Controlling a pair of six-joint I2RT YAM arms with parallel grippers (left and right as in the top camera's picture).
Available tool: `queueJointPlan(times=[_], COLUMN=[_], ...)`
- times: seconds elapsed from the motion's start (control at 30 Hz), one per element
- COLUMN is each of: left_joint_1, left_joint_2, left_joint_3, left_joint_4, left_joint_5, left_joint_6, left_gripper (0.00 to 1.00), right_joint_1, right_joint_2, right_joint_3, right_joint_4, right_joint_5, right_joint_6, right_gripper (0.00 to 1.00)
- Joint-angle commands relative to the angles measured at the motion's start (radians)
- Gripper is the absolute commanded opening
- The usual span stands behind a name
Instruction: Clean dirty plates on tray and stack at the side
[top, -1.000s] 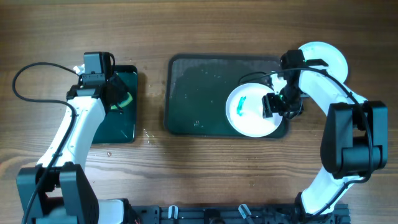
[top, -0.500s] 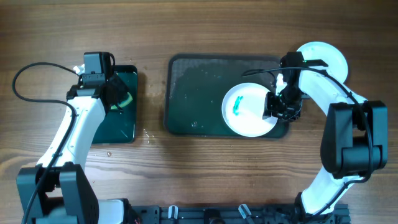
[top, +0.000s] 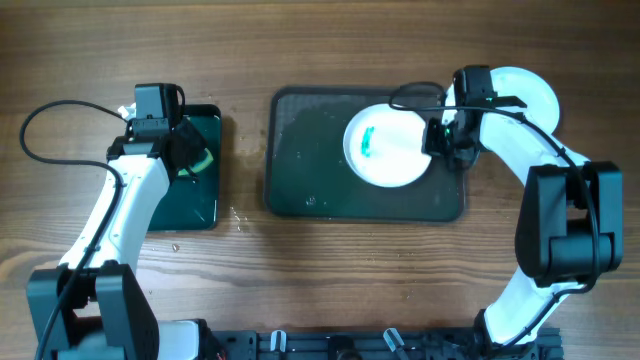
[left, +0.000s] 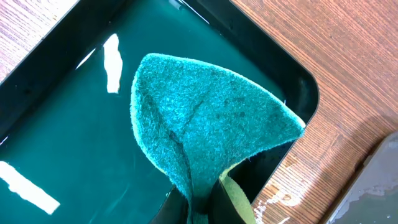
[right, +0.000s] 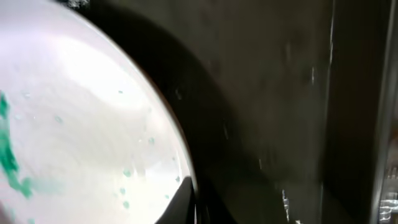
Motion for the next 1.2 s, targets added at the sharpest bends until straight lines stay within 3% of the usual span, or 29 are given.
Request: queueJointPlan(times=[0.0, 0.27, 0.47, 0.57, 0.83, 1.03, 1.17], left_joint_1=[0.005, 0.005, 0.005, 0.005, -0.005, -0.101, -0.201], left_joint_2=[-0.014, -0.014, -0.014, -0.014, -0.014, -0.014, -0.012], left_joint_3=[-0.006, -0.006, -0.006, -0.006, -0.006, -0.007, -0.007], left_joint_4=[0.004, 0.003, 0.004, 0.012, 0.040, 0.120, 0.195], left_joint_5=[0.005, 0.005, 0.005, 0.032, 0.216, 0.333, 0.332], left_joint_6=[0.008, 0.008, 0.008, 0.008, 0.012, 0.011, 0.010], left_gripper=[0.04, 0.04, 0.04, 0.04, 0.04, 0.04, 0.04], right_joint_1=[-0.002, -0.002, -0.001, 0.001, 0.027, 0.094, 0.145], right_joint_2=[0.016, 0.019, 0.075, 0.088, 0.090, 0.090, 0.090], right_joint_3=[0.000, 0.000, 0.000, 0.000, 0.000, 0.000, 0.000], right_joint_4=[0.091, 0.137, 0.175, 0.235, 0.256, 0.264, 0.272], right_joint_5=[-0.040, 0.011, 0.014, -0.054, -0.063, -0.129, -0.130], right_joint_6=[-0.044, -0.128, -0.175, -0.268, -0.275, -0.209, -0.232], right_gripper=[0.19, 0.29, 0.29, 0.28, 0.04, 0.04, 0.04])
